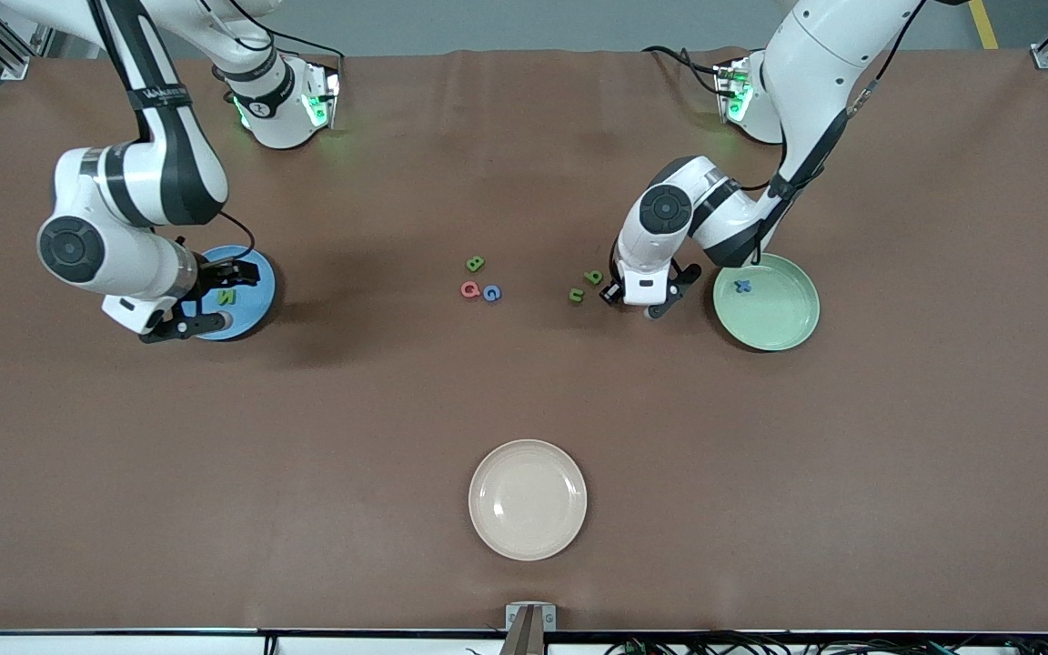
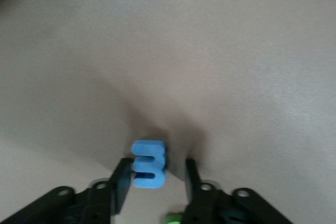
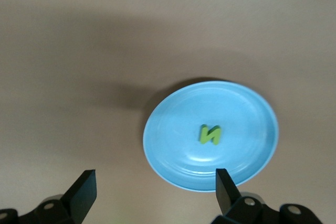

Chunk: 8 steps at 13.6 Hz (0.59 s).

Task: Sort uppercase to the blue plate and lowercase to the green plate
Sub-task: 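Release the N on the blue plate while the left gripper places the m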

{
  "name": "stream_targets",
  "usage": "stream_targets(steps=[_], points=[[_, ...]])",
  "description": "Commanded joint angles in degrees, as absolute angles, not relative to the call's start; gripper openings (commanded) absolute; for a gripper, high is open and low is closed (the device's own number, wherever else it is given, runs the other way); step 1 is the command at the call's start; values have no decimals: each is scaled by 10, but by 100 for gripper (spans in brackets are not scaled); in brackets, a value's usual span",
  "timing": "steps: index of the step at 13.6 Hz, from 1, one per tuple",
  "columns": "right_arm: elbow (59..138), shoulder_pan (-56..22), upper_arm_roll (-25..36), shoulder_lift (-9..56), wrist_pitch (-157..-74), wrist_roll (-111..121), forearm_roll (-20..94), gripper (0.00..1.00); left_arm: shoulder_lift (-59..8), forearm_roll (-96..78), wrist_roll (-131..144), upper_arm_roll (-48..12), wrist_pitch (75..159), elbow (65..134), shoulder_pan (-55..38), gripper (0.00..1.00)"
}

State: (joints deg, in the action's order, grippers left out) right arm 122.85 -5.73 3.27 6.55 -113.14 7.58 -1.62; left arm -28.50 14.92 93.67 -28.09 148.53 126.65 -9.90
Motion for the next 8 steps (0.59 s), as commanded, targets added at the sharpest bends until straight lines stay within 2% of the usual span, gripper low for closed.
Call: stream_targets(steps=[1,3,5,6,8], points=[[1144,-20,32,98,-1072,121,-24,100,-296,174,949,-282,1489,1267,-95,33],[1131,2,30,100,-1075,208,-14,100,-294,175,949,-282,1489,1266,-93,23],[1104,-7,28,100,-1053,201,-14,100,-287,177,948,-282,1488,1266,-87,16],[1086,-21,28,105,-1020,177,-15,100,-279,178,947,-282,1486,1266,-82,15],[1082,-49,27,108,-1008,65,-16,100,-259,179,941,-284,1479,1269,-69,13]])
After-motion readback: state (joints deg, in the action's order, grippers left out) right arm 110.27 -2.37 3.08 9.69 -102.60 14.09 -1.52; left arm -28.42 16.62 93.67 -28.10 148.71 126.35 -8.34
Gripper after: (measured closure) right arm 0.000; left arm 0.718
